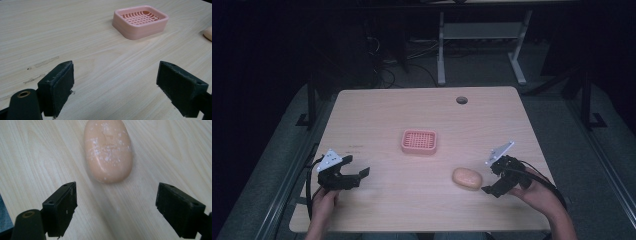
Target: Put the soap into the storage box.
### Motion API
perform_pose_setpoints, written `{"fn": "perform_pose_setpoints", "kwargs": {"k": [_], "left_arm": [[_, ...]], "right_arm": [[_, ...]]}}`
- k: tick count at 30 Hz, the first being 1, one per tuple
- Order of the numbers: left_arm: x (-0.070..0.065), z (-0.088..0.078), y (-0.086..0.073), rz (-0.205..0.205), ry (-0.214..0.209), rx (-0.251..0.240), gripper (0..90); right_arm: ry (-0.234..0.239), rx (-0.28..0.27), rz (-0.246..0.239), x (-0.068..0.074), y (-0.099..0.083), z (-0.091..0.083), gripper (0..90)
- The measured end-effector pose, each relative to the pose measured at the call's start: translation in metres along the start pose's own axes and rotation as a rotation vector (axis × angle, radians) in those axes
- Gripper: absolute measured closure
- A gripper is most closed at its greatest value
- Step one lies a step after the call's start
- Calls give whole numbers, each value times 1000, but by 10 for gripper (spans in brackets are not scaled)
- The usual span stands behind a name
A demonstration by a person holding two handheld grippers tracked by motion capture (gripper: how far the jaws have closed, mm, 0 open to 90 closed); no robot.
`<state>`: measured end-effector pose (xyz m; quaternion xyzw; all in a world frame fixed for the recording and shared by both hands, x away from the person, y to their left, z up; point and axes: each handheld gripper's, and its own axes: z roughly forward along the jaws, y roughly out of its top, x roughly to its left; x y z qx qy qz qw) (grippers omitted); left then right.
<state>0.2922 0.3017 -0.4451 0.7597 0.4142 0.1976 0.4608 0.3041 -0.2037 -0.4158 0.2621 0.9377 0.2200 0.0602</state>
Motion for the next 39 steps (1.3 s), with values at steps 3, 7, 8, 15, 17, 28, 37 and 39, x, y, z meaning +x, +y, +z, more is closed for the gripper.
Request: {"fn": "perform_pose_setpoints", "kwargs": {"k": [3, 7, 8, 15, 17, 28, 37, 39], "left_arm": [[0, 0, 0, -2, 0, -1, 143], [0, 0, 0, 1, 0, 2, 143], [0, 0, 0, 3, 0, 2, 143], [1, 0, 0, 1, 0, -1, 143], [1, 0, 0, 2, 0, -1, 143], [1, -1, 1, 4, 0, 1, 143], [1, -1, 1, 5, 0, -1, 142], [1, -1, 1, 5, 0, 0, 142]], "right_arm": [[8, 8, -23, 2, 9, 4, 169], [12, 21, -44, 3, 17, 7, 169], [9, 25, -51, 3, 18, 8, 169], [25, 62, -83, 5, 34, 17, 174], [28, 68, -95, 5, 37, 20, 176], [62, 107, -120, 6, 53, 36, 197], [78, 140, -116, 2, 57, 47, 208], [87, 154, -113, 1, 58, 51, 218]]}}
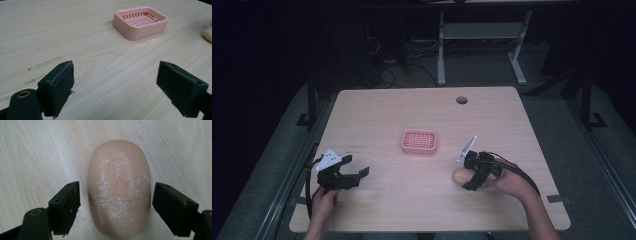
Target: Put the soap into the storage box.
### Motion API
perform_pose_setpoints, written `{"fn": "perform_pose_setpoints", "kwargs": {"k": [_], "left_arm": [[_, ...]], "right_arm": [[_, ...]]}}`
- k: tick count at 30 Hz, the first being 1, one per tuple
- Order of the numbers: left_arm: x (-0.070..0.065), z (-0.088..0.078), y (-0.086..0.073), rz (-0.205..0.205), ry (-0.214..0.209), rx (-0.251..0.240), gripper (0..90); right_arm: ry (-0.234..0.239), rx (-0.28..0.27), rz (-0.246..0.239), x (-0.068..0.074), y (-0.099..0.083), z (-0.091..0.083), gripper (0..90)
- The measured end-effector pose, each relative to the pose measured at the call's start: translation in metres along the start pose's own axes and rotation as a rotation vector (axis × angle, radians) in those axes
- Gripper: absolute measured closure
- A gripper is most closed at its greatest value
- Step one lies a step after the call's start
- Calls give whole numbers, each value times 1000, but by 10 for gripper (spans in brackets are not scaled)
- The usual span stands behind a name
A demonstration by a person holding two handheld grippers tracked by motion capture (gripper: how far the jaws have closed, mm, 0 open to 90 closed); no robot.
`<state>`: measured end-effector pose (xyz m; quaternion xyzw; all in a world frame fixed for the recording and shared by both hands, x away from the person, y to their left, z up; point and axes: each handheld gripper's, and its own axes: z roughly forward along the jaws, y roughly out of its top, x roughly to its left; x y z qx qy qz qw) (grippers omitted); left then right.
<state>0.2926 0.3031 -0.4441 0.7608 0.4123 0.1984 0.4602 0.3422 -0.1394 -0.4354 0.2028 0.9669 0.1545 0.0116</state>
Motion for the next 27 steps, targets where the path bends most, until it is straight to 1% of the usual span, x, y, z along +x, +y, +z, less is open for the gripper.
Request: {"fn": "perform_pose_setpoints", "kwargs": {"k": [1, 2, 7, 12, 15, 16, 18, 27], "left_arm": [[0, 0, 0, 0, 0, 0, 143], [0, 0, 0, 0, 0, -1, 142], [0, 0, 0, 1, 0, 0, 143], [0, 0, 0, -1, 1, -1, 143], [1, -1, 0, -3, -1, -3, 143], [0, 0, 0, -11, -1, -10, 142], [0, -1, 0, -2, -1, -3, 143], [0, 0, 0, -3, -1, -4, 143]], "right_arm": [[0, 0, 0, 0, 0, 0, 218], [-1, 13, -3, -1, 1, 3, 223], [-2, 22, -3, -2, 3, 6, 234], [-2, 34, -18, -2, 5, 10, 293], [1, 33, -17, -3, 5, 10, 297], [3, 32, -19, -3, 5, 11, 303], [6, 31, -21, -3, 5, 11, 308], [3, 29, -24, -3, 5, 11, 312]]}}
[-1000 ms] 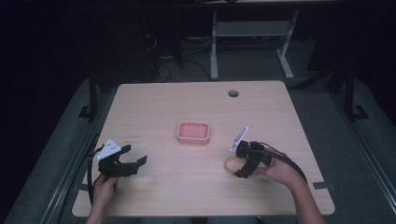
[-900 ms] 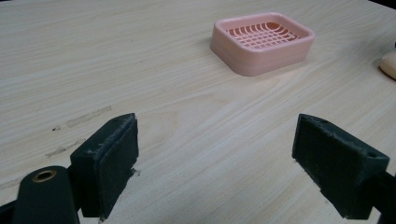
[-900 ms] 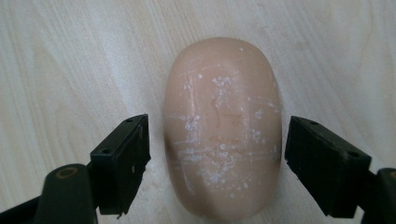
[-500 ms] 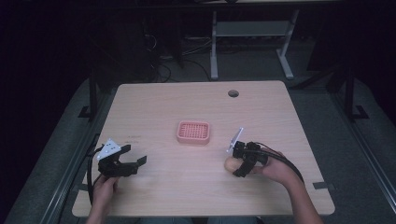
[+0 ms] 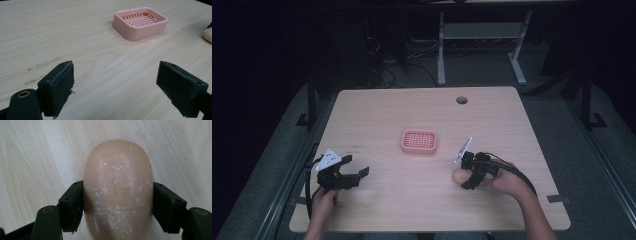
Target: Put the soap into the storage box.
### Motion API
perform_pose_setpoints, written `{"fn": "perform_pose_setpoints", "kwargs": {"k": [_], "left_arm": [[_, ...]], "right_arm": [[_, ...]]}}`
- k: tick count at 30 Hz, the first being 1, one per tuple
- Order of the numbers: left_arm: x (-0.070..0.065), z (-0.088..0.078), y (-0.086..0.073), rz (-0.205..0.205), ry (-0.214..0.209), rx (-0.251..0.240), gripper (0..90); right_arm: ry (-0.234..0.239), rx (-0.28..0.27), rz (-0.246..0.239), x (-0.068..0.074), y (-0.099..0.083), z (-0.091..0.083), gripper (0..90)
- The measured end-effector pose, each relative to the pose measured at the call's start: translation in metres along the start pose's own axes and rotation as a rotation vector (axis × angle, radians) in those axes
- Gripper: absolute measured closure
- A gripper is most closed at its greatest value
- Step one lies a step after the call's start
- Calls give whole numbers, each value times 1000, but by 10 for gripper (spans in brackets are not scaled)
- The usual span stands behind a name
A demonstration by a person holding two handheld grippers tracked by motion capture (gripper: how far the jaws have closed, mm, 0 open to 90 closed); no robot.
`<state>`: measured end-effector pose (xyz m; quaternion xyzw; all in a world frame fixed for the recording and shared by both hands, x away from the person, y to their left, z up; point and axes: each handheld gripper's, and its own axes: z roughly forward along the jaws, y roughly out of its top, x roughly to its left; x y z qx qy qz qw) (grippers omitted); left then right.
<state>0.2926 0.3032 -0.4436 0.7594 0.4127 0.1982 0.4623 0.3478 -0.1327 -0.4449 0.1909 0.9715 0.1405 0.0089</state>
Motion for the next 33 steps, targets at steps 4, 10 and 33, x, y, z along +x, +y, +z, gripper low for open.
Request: {"fn": "perform_pose_setpoints", "kwargs": {"k": [4, 10, 33], "left_arm": [[0, 0, 0, 1, 0, 1, 143], [0, 0, 0, -2, -1, -3, 142], [-1, 0, 1, -15, -2, -8, 143]], "right_arm": [[-6, 4, -12, 1, 0, 0, 317], [-15, 6, -19, 2, 0, -1, 320], [-19, -48, -41, -3, 15, -25, 321]]}}
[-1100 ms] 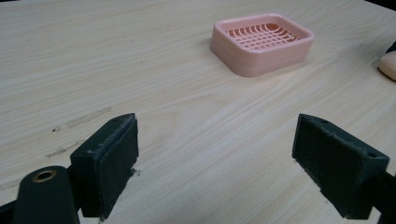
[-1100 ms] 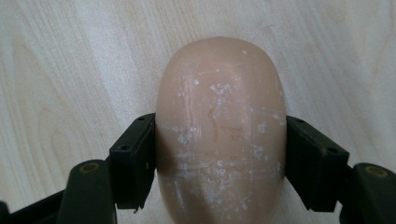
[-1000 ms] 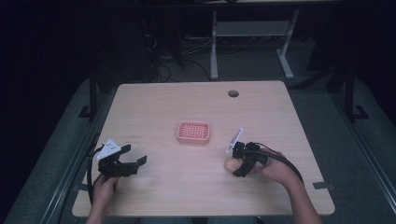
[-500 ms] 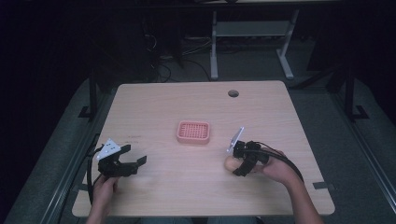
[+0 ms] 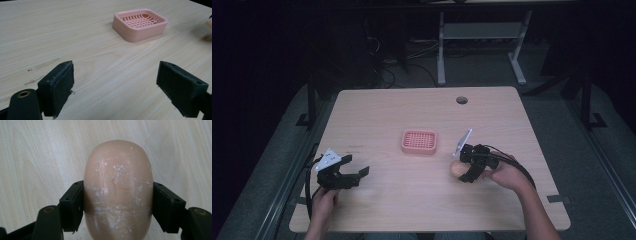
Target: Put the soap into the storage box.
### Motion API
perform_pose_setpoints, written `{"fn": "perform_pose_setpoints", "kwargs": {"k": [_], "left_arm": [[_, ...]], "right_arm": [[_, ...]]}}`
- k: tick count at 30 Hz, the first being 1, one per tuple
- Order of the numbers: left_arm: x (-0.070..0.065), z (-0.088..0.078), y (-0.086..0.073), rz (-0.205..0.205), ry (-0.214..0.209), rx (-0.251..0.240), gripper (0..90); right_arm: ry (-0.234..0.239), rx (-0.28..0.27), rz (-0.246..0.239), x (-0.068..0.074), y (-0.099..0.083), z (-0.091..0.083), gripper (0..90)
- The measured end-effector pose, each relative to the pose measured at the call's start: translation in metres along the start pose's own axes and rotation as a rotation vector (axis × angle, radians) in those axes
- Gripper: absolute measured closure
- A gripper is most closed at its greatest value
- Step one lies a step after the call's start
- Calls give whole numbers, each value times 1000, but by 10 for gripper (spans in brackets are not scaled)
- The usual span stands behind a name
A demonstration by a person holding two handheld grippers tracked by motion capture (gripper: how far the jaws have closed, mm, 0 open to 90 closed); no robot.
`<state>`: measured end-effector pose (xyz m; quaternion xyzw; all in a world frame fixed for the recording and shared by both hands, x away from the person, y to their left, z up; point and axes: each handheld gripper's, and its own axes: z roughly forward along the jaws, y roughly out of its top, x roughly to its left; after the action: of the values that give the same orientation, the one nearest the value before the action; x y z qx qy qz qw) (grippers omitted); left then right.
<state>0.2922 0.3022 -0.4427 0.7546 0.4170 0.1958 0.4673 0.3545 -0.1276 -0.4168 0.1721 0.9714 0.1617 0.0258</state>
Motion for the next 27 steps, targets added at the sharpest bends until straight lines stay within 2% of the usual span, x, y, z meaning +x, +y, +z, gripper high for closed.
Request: {"fn": "perform_pose_setpoints", "kwargs": {"k": [12, 23, 27], "left_arm": [[-1, 1, 1, 11, 3, 5, 143], [-2, 2, 2, 14, 0, 6, 143], [-3, 2, 2, 14, -2, 3, 143]], "right_arm": [[29, -37, -6, -13, 17, -4, 320], [29, -36, -17, -17, 29, -2, 320], [40, -63, -16, -20, 31, -4, 320]]}}
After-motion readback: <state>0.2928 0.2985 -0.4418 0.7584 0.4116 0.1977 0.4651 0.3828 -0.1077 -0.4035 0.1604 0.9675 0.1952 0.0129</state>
